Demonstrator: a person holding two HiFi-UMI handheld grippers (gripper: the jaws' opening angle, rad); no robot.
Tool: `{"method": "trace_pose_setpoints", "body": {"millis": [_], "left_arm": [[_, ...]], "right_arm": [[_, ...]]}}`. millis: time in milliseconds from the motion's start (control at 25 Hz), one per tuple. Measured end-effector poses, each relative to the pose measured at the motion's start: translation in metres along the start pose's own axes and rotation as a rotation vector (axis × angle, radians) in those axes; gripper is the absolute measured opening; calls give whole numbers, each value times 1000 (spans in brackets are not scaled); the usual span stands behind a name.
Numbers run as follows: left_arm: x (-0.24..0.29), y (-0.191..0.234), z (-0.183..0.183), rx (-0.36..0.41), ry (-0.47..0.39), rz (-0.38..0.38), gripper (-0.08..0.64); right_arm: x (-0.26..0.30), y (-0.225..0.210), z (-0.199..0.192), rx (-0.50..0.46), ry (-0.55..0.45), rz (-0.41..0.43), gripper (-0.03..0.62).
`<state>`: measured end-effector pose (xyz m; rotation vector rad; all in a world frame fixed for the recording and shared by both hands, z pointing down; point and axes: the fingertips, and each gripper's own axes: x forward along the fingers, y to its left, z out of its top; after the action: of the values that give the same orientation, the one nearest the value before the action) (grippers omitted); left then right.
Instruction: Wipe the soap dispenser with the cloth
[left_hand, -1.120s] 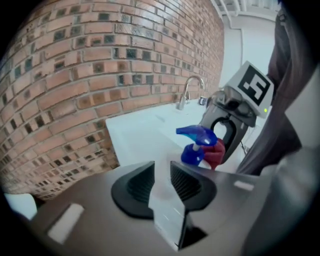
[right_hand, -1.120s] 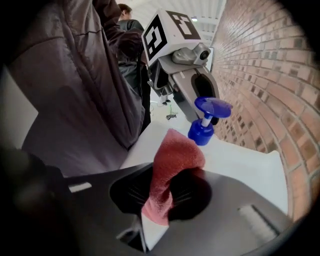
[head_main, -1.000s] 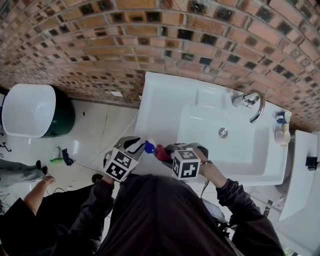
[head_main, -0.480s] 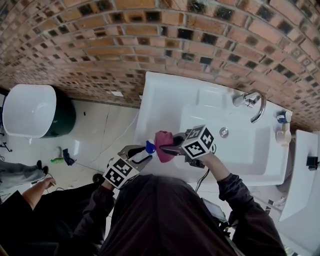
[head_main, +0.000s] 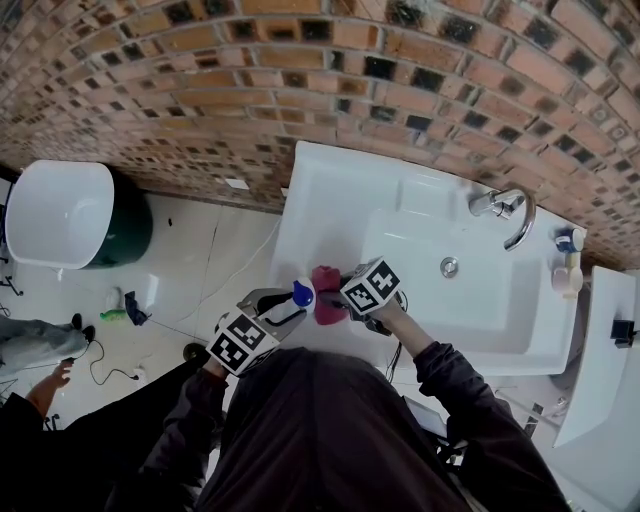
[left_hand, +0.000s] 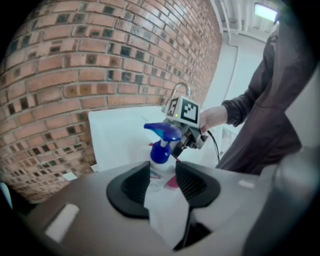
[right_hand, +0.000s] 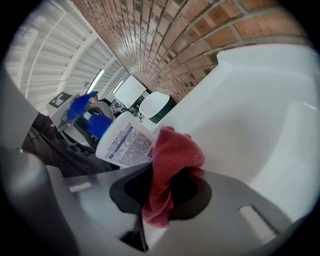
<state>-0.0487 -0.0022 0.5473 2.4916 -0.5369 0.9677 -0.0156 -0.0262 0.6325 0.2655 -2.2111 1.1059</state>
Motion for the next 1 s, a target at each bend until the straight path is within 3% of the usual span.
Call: {"method": "trace_pose_setpoints", "body": {"millis": [200, 320, 480, 720, 1000], "left_arm": [[0, -3, 0, -4, 4, 0, 170], [-3, 1, -1, -4, -9, 33, 170], [-18, 0, 5, -67, -82, 62, 170], [-43, -11, 19, -145, -212, 102, 142], [-46, -14, 21, -134, -228, 104, 126]], "right_arm": [[0, -1, -2, -46, -6, -42, 69], [-22, 16, 12, -72, -119, -14, 69], [-64, 51, 27, -114, -289, 22, 71], [-109, 100, 32, -178, -435, 12, 71], [-114, 113, 29, -213, -433, -34, 71]]}}
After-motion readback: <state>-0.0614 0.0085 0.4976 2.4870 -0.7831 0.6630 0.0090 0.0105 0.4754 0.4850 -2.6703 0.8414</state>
